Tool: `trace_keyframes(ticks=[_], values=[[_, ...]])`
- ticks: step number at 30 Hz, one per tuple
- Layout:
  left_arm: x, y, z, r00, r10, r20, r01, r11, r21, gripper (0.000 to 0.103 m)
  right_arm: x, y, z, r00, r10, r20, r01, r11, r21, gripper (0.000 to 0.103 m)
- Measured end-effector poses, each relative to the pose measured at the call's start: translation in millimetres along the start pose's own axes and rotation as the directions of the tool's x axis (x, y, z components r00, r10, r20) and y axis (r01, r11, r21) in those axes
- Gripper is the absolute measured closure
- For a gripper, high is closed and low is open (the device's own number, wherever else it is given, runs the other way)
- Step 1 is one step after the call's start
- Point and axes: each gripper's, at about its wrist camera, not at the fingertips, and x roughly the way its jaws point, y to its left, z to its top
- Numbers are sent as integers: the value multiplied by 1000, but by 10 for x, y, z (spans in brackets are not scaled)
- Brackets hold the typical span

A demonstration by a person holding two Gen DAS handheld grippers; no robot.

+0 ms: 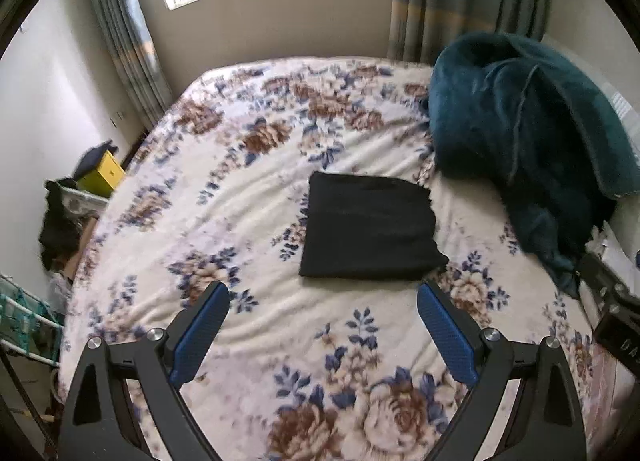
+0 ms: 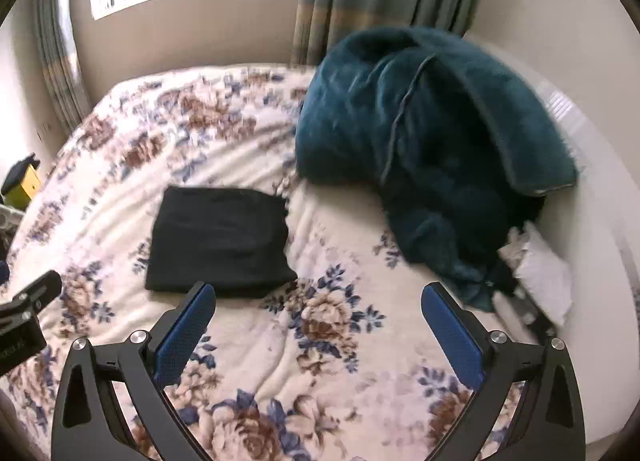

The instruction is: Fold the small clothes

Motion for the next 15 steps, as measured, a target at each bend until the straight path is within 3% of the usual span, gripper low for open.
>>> trace_keyframes(ticks=[8,15], values=[[-1427,-54,-229,993,-30,117,29,1000,9,7,-1676,-346,-220,993,12,120,-15,1000,21,0],[-2201,1,-461,979,-30,200,31,999,-5,7,-2879,-577,-479,975,25,222,-28,1000,8,0]])
